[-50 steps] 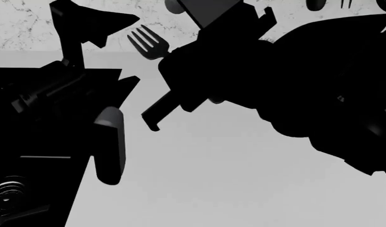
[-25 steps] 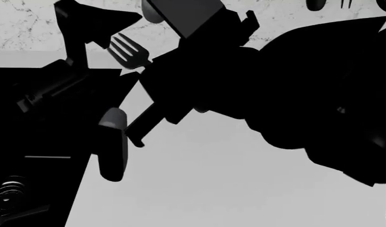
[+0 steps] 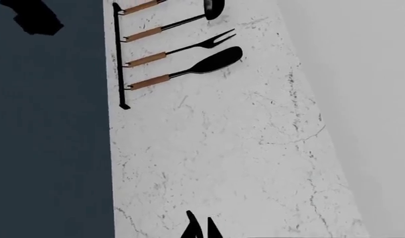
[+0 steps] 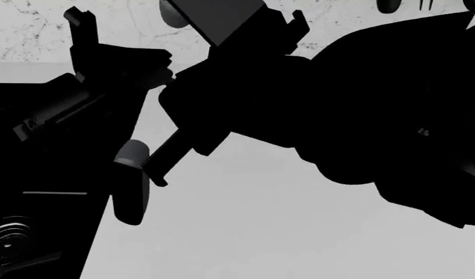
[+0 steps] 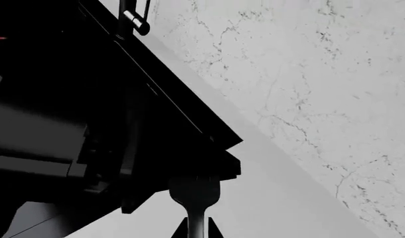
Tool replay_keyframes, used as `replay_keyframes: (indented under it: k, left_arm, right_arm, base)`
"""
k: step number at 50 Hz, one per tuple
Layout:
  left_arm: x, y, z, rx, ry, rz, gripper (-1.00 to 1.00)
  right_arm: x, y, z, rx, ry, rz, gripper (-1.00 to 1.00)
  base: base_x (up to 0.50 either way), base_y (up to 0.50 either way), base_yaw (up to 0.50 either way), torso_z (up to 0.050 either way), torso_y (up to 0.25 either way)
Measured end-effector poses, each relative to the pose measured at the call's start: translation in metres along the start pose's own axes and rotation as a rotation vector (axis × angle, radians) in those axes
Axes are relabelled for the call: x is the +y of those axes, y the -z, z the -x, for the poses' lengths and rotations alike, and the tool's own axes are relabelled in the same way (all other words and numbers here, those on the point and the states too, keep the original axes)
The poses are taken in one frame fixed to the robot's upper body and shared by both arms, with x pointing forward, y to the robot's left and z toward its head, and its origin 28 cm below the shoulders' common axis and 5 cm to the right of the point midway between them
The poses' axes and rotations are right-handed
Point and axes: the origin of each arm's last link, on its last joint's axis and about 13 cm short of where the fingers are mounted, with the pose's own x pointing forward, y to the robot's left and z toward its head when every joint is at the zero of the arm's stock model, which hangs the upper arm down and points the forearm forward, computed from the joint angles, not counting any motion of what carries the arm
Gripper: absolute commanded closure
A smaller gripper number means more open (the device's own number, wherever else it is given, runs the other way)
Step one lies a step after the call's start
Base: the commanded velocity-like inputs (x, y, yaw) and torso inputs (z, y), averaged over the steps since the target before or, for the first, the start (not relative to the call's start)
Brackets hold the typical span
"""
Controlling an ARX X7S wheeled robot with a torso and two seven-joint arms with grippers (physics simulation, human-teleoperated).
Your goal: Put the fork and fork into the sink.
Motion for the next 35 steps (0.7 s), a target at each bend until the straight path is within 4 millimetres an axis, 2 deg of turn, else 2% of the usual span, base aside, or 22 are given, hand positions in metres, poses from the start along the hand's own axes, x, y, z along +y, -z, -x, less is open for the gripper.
replay_keyframes:
  k: [8,20,28,35]
  left_arm:
    - [0.0,-0.003,0.001,-0.017,0.002,0.005,1.0]
    - [0.0,-0.003,0.008,-0.012,0.012,0.021,1.0]
    - [0.003,-0.002,0.021,0.042,0.033,0.057,1.0]
    - [0.006,-0.001,0.037,0.122,0.06,0.143,1.0]
  right_arm:
    - [0.002,-0.011,0.014,-0.04,0.006,-0.017,-1.0]
    - [0.005,-0.027,0.064,-0.175,0.076,-0.045,-1.0]
    - [0.003,-0.025,0.093,-0.257,0.188,-0.081,-1.0]
    - [0.002,-0.017,0.107,-0.293,0.293,-0.107,-1.0]
  base:
    - [0.0,0.0,0.0,0.0,0.0]
    - [0.0,0.0,0.0,0.0,0.0]
    - [0.0,0.0,0.0,0.0,0.0]
    - [0.0,0.0,0.0,0.0,0.0]
